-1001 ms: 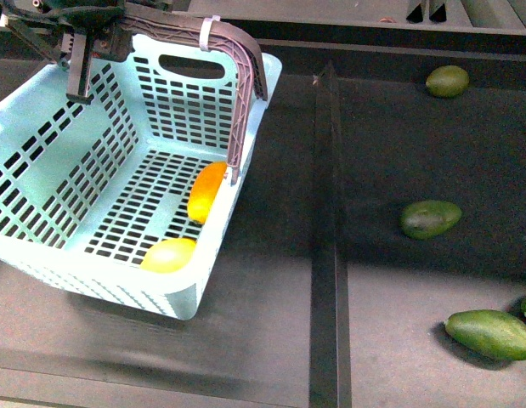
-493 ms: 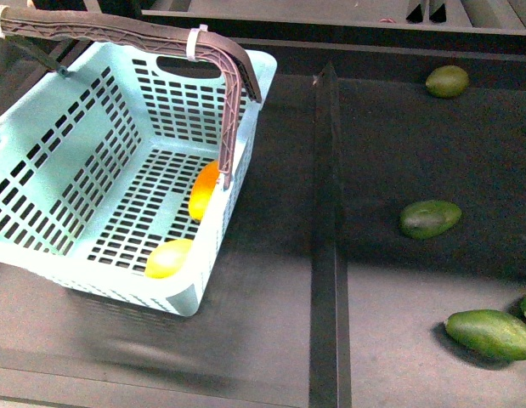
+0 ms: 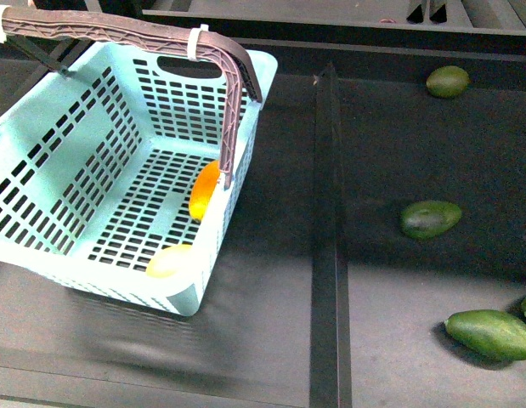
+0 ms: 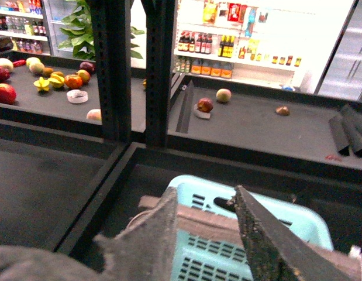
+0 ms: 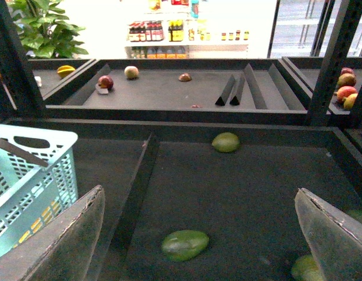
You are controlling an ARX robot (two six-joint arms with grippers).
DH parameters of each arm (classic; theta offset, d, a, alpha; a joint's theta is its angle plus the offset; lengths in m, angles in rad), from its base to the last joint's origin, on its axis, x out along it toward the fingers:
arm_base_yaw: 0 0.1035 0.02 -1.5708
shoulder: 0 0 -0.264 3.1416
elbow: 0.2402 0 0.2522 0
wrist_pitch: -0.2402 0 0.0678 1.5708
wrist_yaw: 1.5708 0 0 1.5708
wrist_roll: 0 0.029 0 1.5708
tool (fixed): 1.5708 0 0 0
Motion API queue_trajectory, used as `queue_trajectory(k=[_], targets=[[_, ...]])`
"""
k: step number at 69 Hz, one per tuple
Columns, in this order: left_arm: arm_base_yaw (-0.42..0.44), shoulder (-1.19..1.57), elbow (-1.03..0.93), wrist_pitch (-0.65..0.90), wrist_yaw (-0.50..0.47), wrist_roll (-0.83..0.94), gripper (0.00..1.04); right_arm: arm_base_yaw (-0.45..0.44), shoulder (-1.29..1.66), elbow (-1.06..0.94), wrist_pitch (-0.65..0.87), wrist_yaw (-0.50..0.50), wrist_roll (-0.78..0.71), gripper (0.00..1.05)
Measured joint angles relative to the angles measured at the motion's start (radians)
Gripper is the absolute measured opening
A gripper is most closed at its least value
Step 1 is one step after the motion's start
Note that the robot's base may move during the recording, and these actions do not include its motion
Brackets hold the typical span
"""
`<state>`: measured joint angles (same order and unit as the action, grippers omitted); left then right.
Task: Pick lemon and mango into basket
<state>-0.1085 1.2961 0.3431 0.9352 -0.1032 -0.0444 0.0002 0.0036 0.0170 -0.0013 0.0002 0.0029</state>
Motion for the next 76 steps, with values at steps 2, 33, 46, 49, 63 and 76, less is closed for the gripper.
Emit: queue_trajectory(k=[2,33,46,49,63,76], targets=[[0.005,-0.026,-0.026,0.0,0.006,0.009,0.03,0.0,0.0,0.0,0.0,0.0,0.0,0.96],[0.105,-0.397,-0.297,-0.09,0.103,0.031,0.04,0.0,0.0,0.0,0.0,0.0,0.0,0.96],[0.105,-0.595,-0.327,-0.258,0.103,0.033,0.04,0.0,0.0,0.0,0.0,0.0,0.0,0.96],[0.105,-0.636,-0.328,-0.298,0.103,0.033,0.04,0.0,0.0,0.0,0.0,0.0,0.0,0.96],[0.105,-0.828,-0.328,-0.472,0.103,0.033,0.04,0.0,0.0,0.0,0.0,0.0,0.0,0.96],[0.105,-0.964,-0.328,-0.603,0.103,0.033,0.04,0.0,0.0,0.0,0.0,0.0,0.0,0.96]])
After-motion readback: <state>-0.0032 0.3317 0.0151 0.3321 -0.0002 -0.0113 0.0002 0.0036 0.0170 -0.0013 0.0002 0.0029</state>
